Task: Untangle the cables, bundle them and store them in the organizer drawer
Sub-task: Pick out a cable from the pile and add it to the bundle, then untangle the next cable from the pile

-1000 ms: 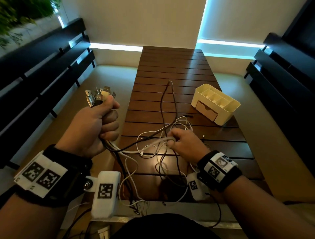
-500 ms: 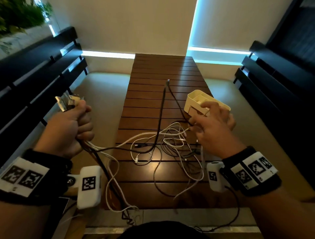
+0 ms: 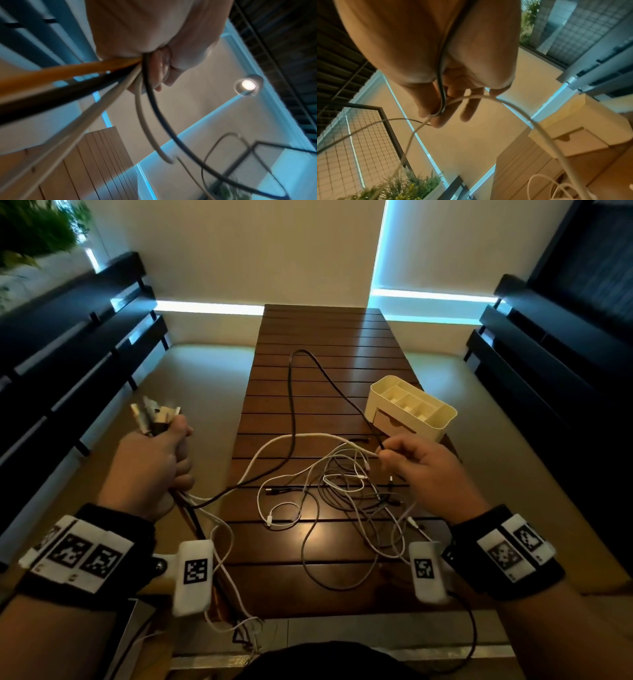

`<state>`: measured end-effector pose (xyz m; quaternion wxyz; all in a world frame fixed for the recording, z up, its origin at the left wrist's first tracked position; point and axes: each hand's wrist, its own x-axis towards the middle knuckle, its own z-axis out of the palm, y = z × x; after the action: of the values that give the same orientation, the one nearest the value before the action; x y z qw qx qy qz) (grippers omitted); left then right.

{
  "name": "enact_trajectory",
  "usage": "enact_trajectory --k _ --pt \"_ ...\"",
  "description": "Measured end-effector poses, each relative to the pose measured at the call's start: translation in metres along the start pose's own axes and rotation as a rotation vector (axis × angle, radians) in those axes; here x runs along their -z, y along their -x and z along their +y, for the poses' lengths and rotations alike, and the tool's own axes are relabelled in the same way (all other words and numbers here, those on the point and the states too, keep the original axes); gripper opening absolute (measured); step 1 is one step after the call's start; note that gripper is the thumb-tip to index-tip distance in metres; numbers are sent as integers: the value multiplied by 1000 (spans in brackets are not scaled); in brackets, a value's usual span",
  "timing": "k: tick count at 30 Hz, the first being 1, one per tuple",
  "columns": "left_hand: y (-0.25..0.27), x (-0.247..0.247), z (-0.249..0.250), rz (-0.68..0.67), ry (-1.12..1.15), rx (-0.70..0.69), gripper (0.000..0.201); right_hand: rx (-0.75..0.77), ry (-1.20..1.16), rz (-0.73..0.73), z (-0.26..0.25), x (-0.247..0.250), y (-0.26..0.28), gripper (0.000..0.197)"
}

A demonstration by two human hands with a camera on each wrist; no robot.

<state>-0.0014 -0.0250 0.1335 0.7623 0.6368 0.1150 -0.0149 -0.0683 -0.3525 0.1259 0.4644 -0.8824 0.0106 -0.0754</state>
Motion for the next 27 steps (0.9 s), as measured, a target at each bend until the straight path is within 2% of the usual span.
enact_trajectory --k 6,12,13,14,16,17,18,20,22,24,27 --pt "14 -38 -3 -140 -219 -137 20 -110 -213 -76 -12 -19 -6 8" --pt "19 -45 7 -151 -214 -246 28 -245 -80 -35 -1 -23 -16 17" --pt "16 -41 8 -139 -198 -245 27 -279 31 -97 0 -19 -16 15" --pt "13 -37 10 -122 -176 -241 26 -319 183 -238 2 -14 -16 13" --pt "6 -26 12 -66 -140 -239 24 -399 427 -671 5 -6 -11 11" --pt "3 -22 13 -40 -134 -238 23 -412 472 -878 5 -4 -6 11" --pt "0 -18 14 -26 -134 -237 23 -398 462 -1021 5 -4 0 10" --pt "-2 -14 14 -34 -133 -231 24 -366 399 -1120 4 -7 9 13" --pt "-2 -15 13 -61 -136 -216 27 -330 464 -1052 3 -9 8 22" --pt "-1 -21 12 -100 -150 -183 28 -259 545 -849 1 -8 -1 27" --pt "4 -33 10 -169 -160 -130 28 -111 301 -536 -5 -3 -13 32"
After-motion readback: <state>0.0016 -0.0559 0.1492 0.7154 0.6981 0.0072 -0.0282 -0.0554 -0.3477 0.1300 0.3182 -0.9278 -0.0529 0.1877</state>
